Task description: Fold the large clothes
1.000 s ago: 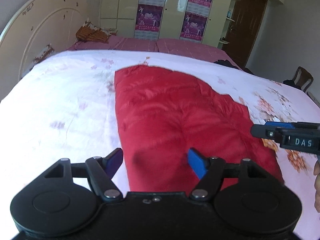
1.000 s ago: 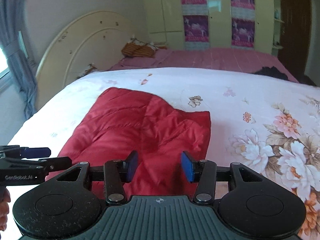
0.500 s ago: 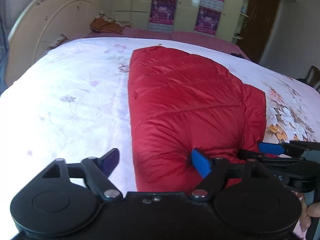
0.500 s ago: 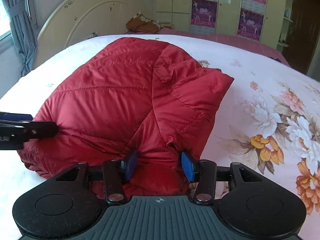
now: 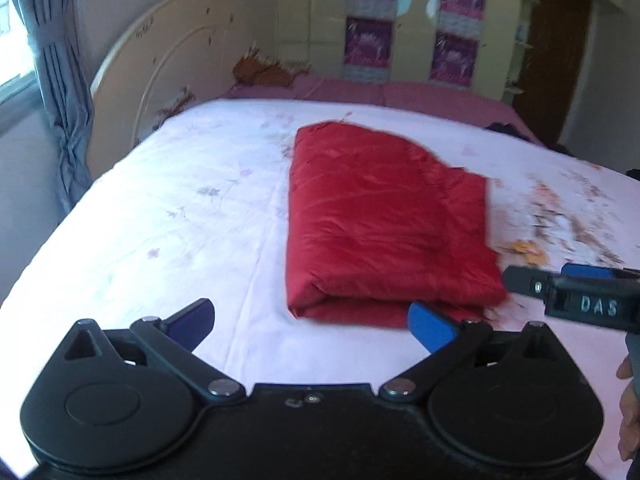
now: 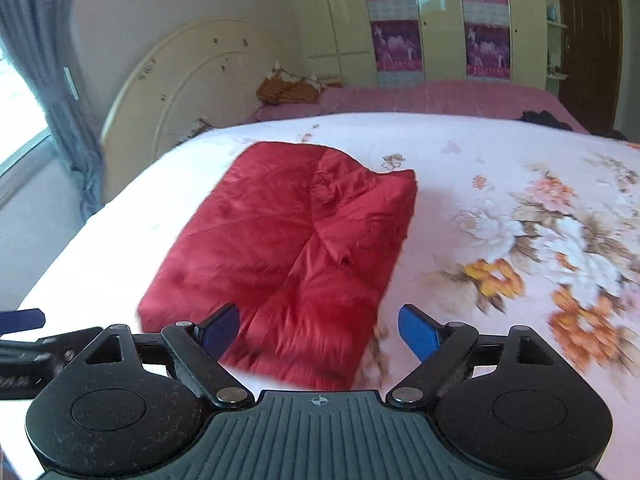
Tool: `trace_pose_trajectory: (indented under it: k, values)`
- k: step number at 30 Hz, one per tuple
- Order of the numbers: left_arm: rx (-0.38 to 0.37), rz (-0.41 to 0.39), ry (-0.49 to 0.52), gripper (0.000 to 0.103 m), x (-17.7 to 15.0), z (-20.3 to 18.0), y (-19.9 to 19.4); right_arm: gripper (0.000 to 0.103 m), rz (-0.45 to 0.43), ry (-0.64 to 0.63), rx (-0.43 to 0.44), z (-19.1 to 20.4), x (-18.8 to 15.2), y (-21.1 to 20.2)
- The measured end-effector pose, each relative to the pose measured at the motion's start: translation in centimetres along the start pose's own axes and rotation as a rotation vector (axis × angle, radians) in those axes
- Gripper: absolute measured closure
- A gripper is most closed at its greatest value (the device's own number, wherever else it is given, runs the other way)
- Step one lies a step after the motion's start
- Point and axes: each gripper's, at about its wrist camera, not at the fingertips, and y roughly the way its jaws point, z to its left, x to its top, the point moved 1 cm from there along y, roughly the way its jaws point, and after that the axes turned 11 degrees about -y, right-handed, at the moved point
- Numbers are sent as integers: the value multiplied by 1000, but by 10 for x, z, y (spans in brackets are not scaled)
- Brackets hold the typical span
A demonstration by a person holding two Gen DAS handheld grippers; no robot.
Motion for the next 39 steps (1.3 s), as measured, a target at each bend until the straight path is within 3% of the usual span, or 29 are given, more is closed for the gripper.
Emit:
trace_pose_trajectory:
  k: [7,9,15,18,26,39]
  values:
    - [-41,-118,-18,0,-41,-12,-102,15,-66,-26,-9,25,-48,-117]
    - [-46,-119,-64,0,-49,-12,-125,14,-97,-27,-16,30,-59,-146]
    - [-30,-92,-48,0,-65,-13,-161,10,-185,-38,-47,48,-80,-208]
    - [-14,-97,-65,0,-73,-12,-171,3,-222,-35,-52,55,-84,-229]
    - [14,-135,-46,0,-88,-17,-192,0,-271,-51,-57,64,-92,-255]
    - [24,-152,-46,0,-94,-16,-203,0,-285,-60,-58,64,-94,-258]
